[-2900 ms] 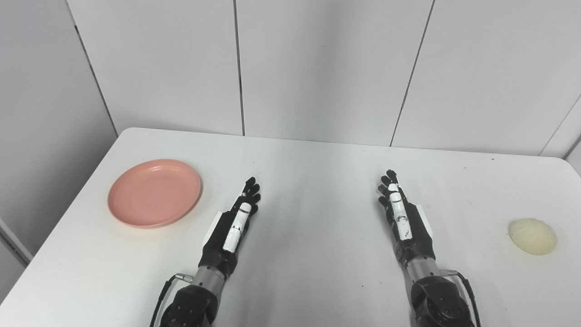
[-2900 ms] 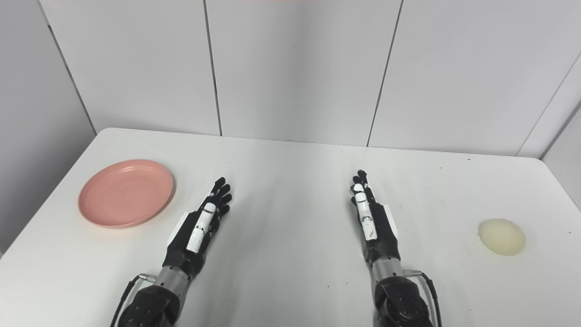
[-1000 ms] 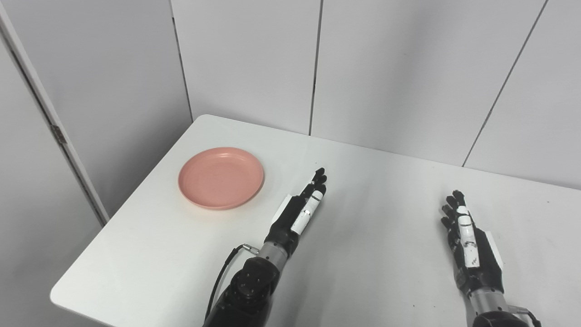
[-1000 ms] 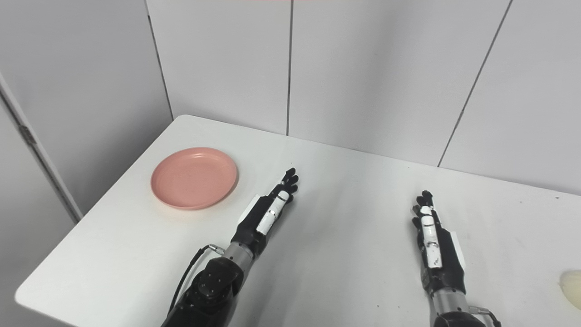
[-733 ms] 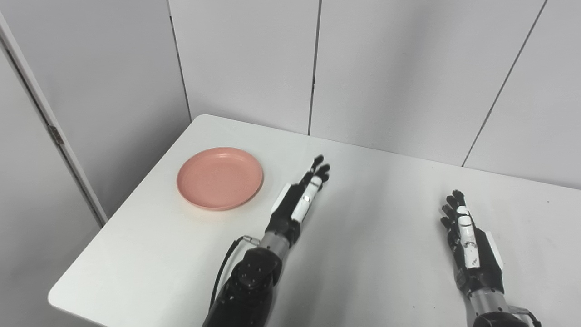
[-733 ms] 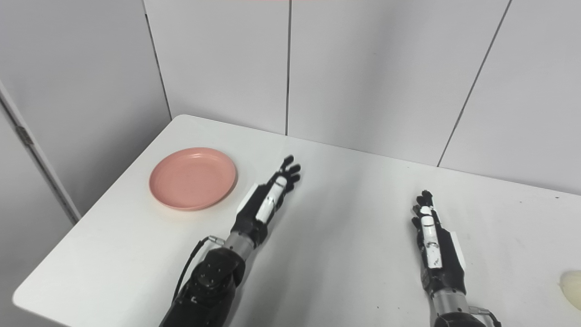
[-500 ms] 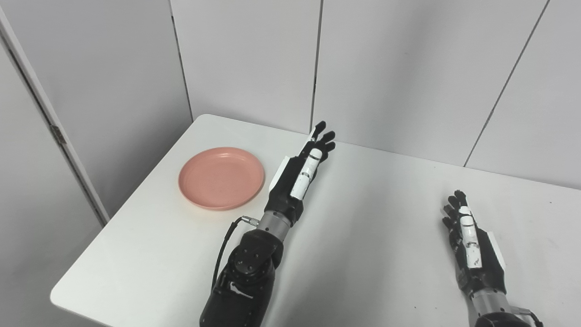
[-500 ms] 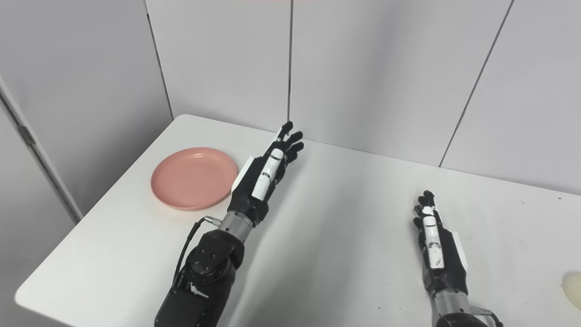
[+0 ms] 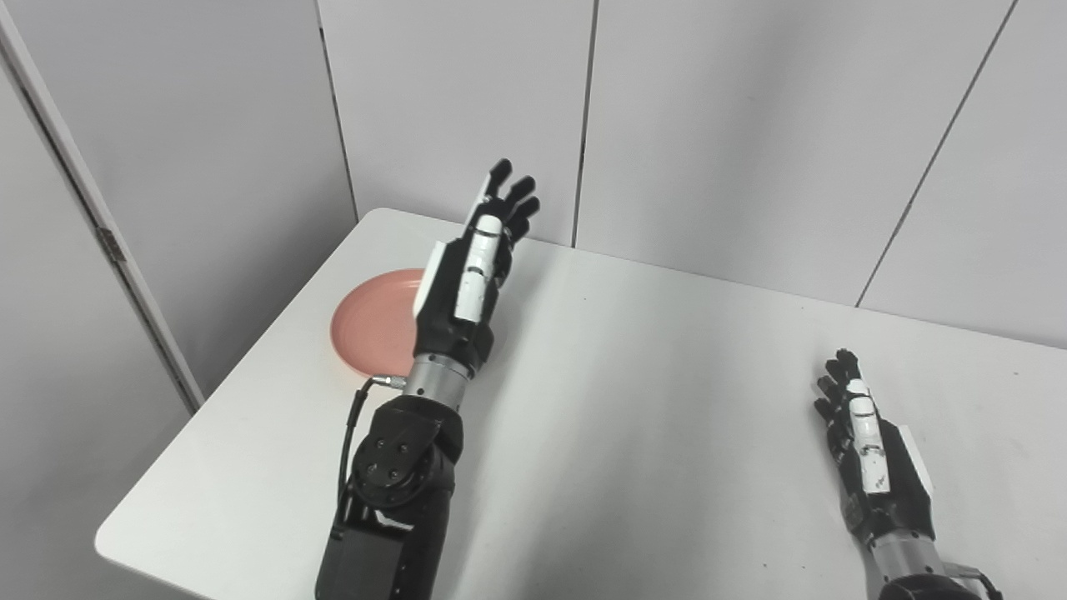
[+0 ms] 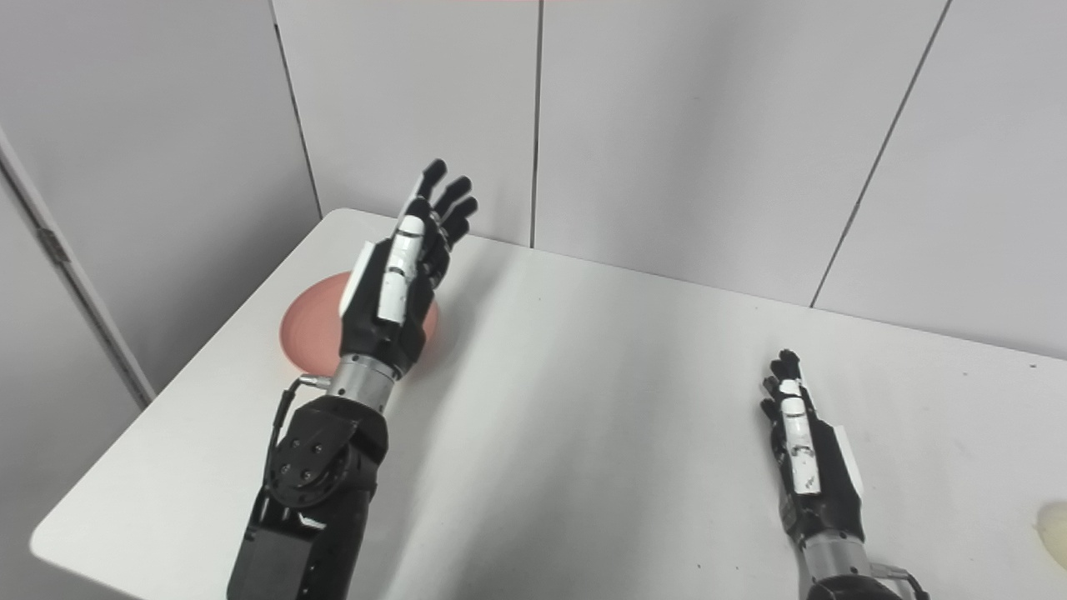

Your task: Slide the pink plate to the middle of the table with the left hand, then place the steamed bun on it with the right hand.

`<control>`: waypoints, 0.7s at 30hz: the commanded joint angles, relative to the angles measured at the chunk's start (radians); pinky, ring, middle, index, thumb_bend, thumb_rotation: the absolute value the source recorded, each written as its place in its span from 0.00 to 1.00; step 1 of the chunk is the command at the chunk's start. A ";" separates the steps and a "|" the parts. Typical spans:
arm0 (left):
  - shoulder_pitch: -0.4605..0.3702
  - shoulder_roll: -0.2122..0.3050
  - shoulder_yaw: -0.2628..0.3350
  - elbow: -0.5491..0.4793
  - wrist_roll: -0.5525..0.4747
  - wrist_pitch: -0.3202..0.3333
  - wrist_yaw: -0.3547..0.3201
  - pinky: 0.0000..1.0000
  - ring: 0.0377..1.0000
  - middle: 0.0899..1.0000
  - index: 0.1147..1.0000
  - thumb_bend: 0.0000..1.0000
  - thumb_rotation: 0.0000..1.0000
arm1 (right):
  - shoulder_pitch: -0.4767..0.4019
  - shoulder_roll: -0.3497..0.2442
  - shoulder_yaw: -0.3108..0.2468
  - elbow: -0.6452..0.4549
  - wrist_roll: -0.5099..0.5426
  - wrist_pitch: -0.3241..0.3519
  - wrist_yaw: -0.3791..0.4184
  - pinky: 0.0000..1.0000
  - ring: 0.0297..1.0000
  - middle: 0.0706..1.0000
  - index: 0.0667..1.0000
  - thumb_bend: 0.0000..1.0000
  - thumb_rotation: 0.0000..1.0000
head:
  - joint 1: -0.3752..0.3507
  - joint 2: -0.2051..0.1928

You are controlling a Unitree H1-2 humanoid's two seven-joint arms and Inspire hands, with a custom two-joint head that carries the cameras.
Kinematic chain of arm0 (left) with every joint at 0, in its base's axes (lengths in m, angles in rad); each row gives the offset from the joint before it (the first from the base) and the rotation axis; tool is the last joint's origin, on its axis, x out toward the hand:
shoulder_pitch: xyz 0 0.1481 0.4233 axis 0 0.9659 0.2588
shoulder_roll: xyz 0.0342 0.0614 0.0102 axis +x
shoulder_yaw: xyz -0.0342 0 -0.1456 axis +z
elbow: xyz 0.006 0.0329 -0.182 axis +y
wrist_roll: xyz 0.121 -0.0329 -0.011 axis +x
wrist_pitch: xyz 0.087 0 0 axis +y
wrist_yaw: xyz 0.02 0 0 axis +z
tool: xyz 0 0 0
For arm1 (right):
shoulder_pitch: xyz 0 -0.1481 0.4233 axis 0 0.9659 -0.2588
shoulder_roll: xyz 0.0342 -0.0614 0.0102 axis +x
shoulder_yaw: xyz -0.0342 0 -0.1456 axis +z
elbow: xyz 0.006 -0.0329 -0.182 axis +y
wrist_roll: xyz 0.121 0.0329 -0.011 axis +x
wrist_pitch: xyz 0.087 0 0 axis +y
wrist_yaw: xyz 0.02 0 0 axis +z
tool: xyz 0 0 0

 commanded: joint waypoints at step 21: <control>-0.048 0.180 0.268 0.092 -0.103 -0.129 0.101 0.99 0.96 0.97 0.99 0.48 1.00 | 0.050 -0.017 -0.006 0.030 -0.010 0.036 -0.007 1.00 1.00 1.00 1.00 0.14 1.00 | 0.020 0.002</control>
